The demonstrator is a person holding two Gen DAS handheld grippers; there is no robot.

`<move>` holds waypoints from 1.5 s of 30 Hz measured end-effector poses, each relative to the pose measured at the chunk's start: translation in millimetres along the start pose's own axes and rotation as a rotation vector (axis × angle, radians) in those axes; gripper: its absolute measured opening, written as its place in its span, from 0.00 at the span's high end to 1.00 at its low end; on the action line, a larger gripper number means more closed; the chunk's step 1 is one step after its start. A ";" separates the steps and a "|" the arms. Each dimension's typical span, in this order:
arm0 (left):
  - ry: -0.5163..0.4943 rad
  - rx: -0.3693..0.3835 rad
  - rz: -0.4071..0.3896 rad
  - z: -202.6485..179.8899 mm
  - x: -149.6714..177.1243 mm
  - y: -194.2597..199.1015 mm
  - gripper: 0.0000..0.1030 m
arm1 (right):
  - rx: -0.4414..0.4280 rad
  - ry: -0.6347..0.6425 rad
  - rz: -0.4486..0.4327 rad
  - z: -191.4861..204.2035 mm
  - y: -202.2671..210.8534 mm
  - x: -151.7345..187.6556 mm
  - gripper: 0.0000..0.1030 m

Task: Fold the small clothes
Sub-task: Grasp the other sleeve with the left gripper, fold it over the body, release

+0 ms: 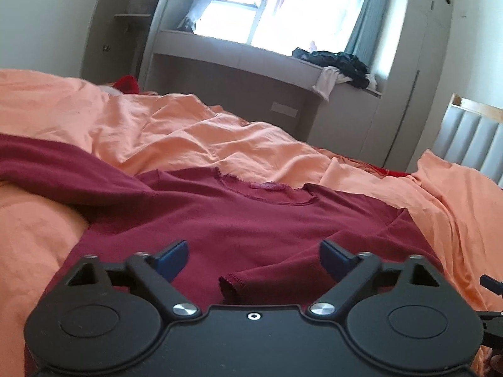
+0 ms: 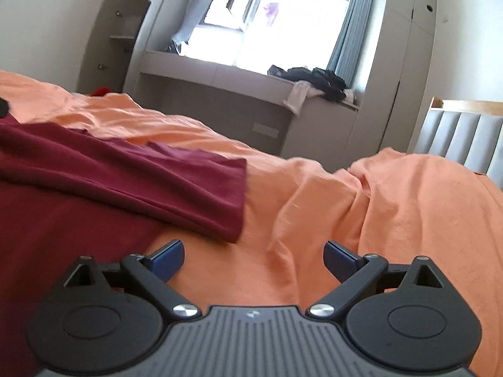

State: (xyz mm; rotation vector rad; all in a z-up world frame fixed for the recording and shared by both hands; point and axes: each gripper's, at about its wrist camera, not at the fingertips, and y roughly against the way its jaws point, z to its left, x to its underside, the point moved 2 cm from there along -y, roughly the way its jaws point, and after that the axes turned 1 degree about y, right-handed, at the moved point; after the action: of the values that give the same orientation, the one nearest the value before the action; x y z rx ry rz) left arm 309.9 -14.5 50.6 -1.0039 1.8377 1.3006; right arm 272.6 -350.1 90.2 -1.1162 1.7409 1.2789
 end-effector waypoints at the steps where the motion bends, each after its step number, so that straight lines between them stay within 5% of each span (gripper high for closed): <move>1: 0.010 -0.002 0.005 1.0 0.3 -0.4 0.21 | -0.002 -0.003 0.000 -0.8 -3.6 0.5 0.08; 11: 0.004 0.088 0.074 -3.5 3.1 -5.8 1.00 | -0.057 0.023 -0.051 9.2 -38.3 -2.7 0.34; 14: -0.054 0.065 0.034 -11.8 4.2 0.3 1.00 | -0.076 0.040 -0.072 12.0 -40.3 -4.0 0.46; 16: -0.116 0.044 -0.038 -19.5 1.8 11.6 1.00 | -0.081 0.050 -0.074 13.9 -40.3 -4.7 0.62; 17: -0.143 0.038 -0.080 -22.8 -0.6 18.8 1.00 | -0.088 0.048 -0.072 14.1 -40.2 -5.2 0.80; 18: -0.162 0.035 -0.118 -25.2 -2.8 26.1 1.00 | -0.094 0.047 -0.073 14.6 -39.1 -6.1 0.88; 22: -0.223 0.008 -0.173 -28.7 -7.6 41.2 1.00 | -0.091 0.057 -0.062 18.6 -33.5 -8.9 0.90; 26: -0.179 0.063 -0.058 -15.8 -4.0 29.5 0.99 | -0.095 0.036 -0.047 15.7 -33.3 -9.9 0.90; 33: -0.051 0.117 0.047 17.3 2.4 21.6 0.37 | -0.111 0.022 -0.019 16.6 -38.2 -7.2 0.89; 34: -0.038 0.108 0.059 20.0 3.2 19.4 0.36 | -0.114 0.016 -0.017 15.8 -38.5 -7.2 0.89; 38: 0.029 0.126 0.137 26.5 5.6 3.8 0.43 | -0.116 0.008 -0.013 15.8 -39.6 -6.6 0.89; 40: 0.042 0.137 0.167 25.5 7.5 -2.2 0.61 | -0.116 0.006 -0.012 16.2 -39.7 -5.7 0.89; 41: 0.033 0.131 0.169 24.2 7.9 -2.6 0.80 | -0.117 0.004 -0.012 16.1 -39.6 -5.4 0.88; 45: -0.045 0.116 0.087 9.2 7.4 11.3 0.91 | -0.117 0.002 -0.019 14.5 -38.7 -5.2 0.88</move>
State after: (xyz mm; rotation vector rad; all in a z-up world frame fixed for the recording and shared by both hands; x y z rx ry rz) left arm 297.2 -4.9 46.8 -0.8350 1.9180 1.2410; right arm 310.8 -340.5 76.8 -1.1969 1.6710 1.3830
